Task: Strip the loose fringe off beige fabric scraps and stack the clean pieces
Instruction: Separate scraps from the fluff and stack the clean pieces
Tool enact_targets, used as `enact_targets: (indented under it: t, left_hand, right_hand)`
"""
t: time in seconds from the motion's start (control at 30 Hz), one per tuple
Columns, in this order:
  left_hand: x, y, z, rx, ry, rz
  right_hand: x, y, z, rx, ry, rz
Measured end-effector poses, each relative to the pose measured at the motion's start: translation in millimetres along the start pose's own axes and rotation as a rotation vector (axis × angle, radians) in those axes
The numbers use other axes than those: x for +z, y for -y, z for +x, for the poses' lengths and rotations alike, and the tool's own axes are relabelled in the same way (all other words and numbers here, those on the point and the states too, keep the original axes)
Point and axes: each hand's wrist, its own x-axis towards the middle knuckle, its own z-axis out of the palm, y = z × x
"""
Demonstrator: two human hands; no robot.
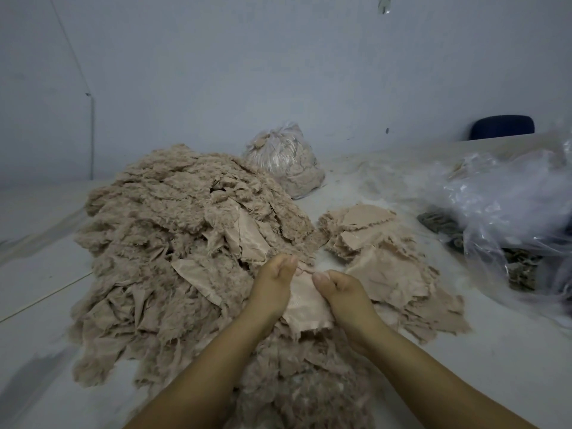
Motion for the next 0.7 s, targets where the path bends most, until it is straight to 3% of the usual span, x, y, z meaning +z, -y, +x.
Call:
enact_targets:
  t: [0.13,0.23,0.4,0.7]
  left_hand:
    - [0.7,5.6,-1.1,0.059,-0.03,0.091]
    - [2.8,8.5,-1.5,0.084,0.006,0.189]
    - [-4.8,9.4,5.1,-0.022,-0.229,0.153]
    - [-9.6,13.0,6.7,-0.082,-0.159,0.152]
  right_hand:
    - [1.6,1.0,-0.7,0.061,0.009,0.077]
    - [3.9,0.8,-1.4,-0.032,-0.006,0.024]
    - [5.4,-2.0,-2.1,-0.106,-0.133,-0.035]
    - [-13.9,13.2,15.7,-0.147,-0.292,-0.092]
